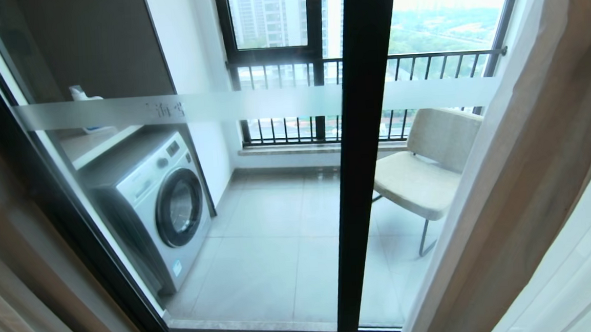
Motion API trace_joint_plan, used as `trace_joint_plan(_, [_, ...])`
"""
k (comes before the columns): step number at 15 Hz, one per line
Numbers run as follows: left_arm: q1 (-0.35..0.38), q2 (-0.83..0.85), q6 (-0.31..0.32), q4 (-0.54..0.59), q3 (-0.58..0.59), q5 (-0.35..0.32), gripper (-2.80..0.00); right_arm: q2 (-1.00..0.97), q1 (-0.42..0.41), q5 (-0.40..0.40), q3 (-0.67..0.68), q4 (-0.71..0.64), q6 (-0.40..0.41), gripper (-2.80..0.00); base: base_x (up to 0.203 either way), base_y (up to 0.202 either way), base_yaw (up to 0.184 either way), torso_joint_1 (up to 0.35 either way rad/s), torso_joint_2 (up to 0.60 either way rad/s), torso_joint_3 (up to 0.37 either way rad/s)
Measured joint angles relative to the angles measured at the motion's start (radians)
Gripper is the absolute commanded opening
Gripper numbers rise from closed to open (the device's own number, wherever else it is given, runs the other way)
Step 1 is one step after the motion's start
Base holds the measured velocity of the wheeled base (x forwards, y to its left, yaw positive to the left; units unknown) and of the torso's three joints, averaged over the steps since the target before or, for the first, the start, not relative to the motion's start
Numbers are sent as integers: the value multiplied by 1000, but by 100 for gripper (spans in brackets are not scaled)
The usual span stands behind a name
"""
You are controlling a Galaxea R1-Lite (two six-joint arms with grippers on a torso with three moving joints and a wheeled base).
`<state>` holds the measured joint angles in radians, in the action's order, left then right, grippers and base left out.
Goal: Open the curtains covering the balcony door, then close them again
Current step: Pull the inner curtains open on both sides
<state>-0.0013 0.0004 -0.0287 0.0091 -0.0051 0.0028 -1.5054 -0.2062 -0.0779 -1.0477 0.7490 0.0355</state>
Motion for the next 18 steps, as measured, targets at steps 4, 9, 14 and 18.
trace_joint_plan(4, [-1, 0, 0, 0, 0, 0, -280, -19, -31, -1, -4, 2, -32, -280, 0, -192, 1, 4, 2, 1])
trace_joint_plan(9, [0, 0, 1, 0, 0, 0, -280, -48, -77, 2, -24, 1, -53, -280, 0, -192, 1, 3, 3, 3])
trace_joint_plan(14, [0, 0, 2, -1, 0, 0, -280, -66, -119, 5, -33, 1, -63, -280, 0, -190, 1, 2, 2, 0])
trace_joint_plan(18, [0, 0, 1, -2, 0, 0, -280, -78, -146, 5, -37, 0, -77, -280, 0, -189, 1, 4, -1, 1])
